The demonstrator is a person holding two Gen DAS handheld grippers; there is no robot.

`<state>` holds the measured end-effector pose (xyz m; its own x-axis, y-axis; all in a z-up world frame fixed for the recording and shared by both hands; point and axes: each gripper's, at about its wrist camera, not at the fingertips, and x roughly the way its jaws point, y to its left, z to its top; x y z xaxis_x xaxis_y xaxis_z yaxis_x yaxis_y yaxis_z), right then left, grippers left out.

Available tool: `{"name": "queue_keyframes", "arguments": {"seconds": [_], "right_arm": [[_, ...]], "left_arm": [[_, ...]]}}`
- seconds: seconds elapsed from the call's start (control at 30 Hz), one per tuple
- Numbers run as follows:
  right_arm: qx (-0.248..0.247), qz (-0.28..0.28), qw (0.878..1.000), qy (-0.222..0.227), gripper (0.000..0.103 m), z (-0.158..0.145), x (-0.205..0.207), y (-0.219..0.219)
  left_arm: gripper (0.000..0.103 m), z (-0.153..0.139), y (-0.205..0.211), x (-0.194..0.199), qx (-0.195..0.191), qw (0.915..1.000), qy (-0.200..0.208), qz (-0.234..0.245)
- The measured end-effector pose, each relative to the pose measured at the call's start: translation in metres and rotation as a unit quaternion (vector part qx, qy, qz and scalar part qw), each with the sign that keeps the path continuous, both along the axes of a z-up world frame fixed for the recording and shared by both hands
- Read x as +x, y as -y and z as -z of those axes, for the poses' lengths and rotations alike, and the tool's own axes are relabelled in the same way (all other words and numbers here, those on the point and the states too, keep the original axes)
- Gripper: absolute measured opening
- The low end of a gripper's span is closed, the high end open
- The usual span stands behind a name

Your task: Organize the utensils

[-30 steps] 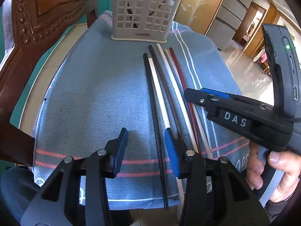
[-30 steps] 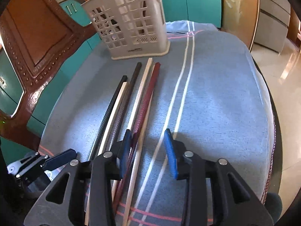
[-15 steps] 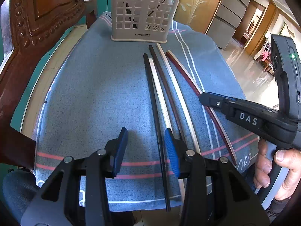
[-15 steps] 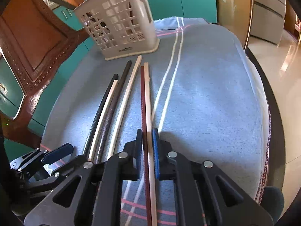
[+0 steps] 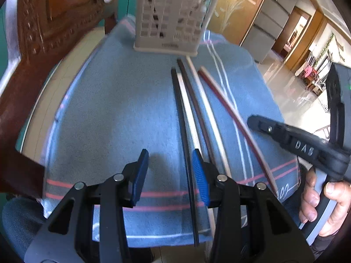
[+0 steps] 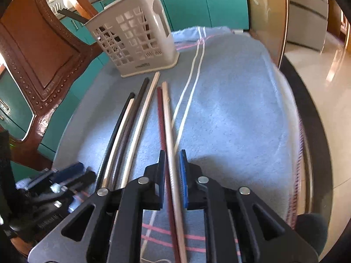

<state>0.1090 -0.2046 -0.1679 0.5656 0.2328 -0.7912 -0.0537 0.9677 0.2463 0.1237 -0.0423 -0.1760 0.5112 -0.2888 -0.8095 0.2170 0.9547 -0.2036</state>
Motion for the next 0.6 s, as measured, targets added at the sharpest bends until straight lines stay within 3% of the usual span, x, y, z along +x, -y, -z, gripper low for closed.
{"name": "queue_keyframes", "arguments": {"seconds": [0.13,0.4,0.6], "right_arm": [[-0.009,-0.002,1.0,0.005,0.015,-0.003,0.006,-0.001],[-0.065,-0.016,0.998,-0.007,0.019,0.01,0.03,-0.018],[-0.058,0.0,0.998,-0.007,0.02,0.015,0.034,-0.01]], "left_arm": [[0.042,-0.007,-0.001,0.011,0.003,1.0,0.007,-0.005],[0.042,0.008,0.005,0.035,0.006,0.9995,-0.028,-0.014],[0.044,0.009,0.008,0.032,0.016,0.9996,-0.021,-0.012]]}}
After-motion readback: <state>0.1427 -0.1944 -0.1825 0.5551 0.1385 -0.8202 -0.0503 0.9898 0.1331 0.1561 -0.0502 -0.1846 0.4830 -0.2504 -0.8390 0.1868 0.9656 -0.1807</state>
